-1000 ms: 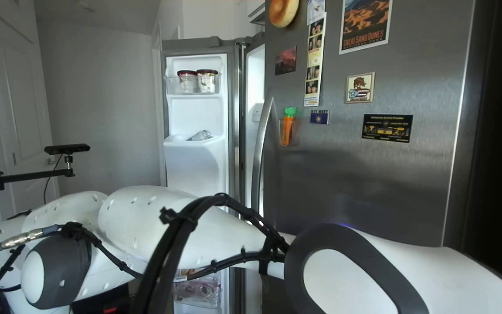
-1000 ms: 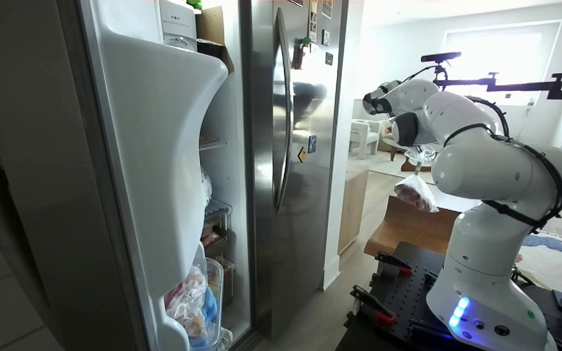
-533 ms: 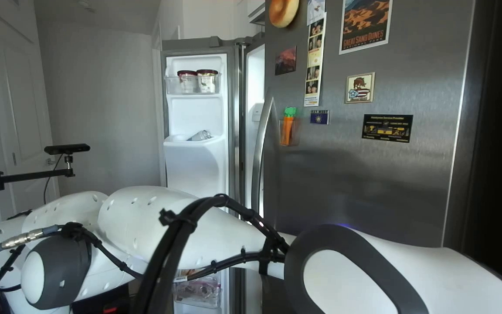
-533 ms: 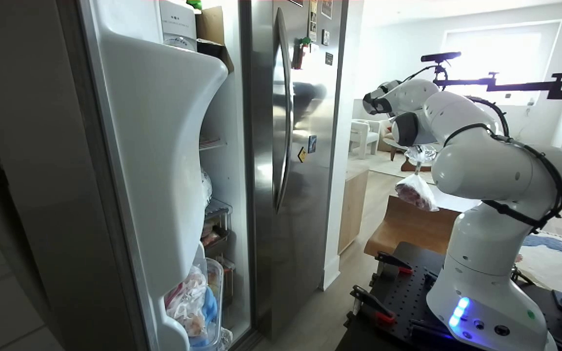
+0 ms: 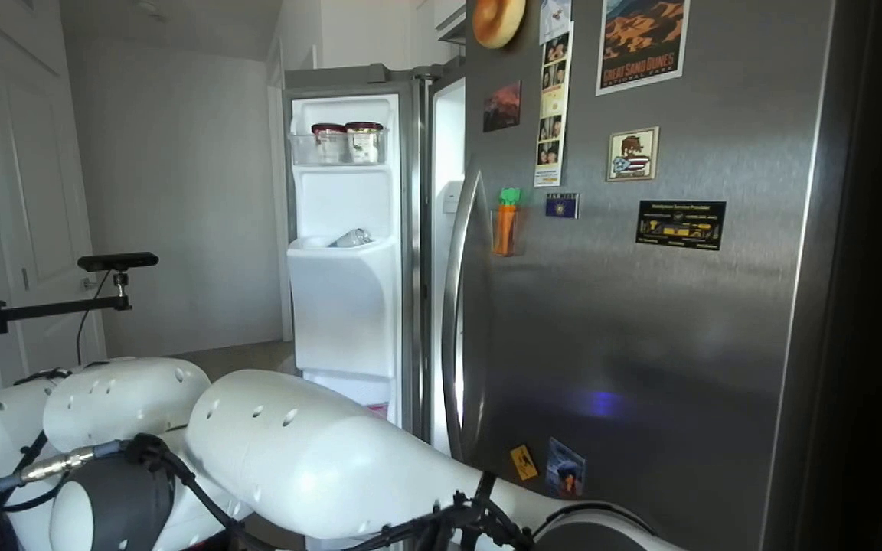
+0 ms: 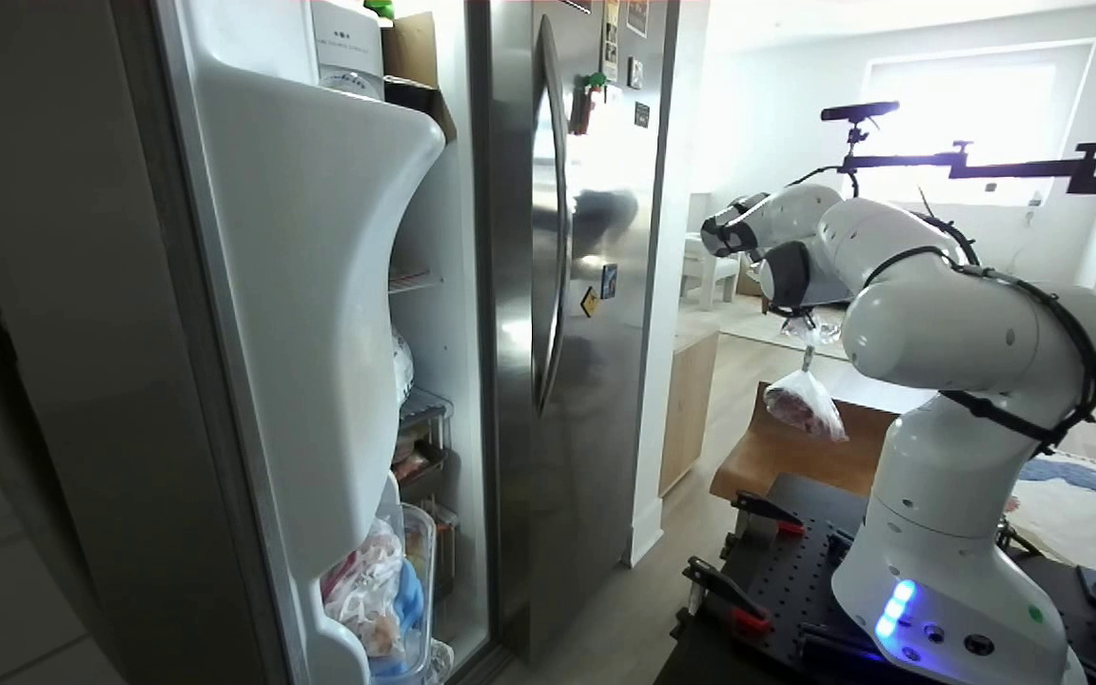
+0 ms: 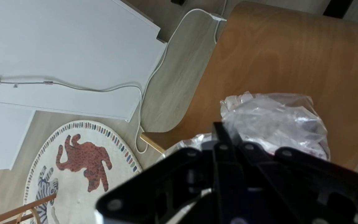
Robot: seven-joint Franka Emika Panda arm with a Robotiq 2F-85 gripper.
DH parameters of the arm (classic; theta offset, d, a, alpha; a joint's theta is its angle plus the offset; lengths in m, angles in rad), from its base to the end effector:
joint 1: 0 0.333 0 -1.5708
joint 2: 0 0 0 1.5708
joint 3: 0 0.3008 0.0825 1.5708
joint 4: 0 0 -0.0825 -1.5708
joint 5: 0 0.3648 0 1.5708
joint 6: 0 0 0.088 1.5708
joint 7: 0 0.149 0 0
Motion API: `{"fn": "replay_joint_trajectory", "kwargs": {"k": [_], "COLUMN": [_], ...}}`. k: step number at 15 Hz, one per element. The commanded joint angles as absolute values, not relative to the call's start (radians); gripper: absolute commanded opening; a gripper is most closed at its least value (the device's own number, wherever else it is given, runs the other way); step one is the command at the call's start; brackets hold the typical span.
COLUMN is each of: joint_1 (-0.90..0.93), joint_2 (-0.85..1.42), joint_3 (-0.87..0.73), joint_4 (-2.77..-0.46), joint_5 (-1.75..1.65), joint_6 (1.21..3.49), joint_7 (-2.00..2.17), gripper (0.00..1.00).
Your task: Remove the packet of meat from the fridge and put it on the surface to the right of the fridge
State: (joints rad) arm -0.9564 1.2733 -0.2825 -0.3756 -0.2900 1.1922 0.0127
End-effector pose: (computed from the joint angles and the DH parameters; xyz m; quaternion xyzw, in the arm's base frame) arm 0.2896 -0.6379 0.2551 0.7840 -0.5159 -0.3192 0.1311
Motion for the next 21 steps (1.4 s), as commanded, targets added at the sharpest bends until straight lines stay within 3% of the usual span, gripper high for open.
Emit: {"fn": "replay_joint_trajectory", "kwargs": {"k": [1, 21], "joint_1": [-0.952, -0.940], "joint_2": [1.291, 1.342], "joint_3": [-0.295, -0.307], "joint_4": [-0.352, -0.356], "joint_5": [-0.289, -0.299], "joint_6": [1.196, 1.184], "joint_7": [0.025, 0.044], "gripper": [0.00, 0.00]}}
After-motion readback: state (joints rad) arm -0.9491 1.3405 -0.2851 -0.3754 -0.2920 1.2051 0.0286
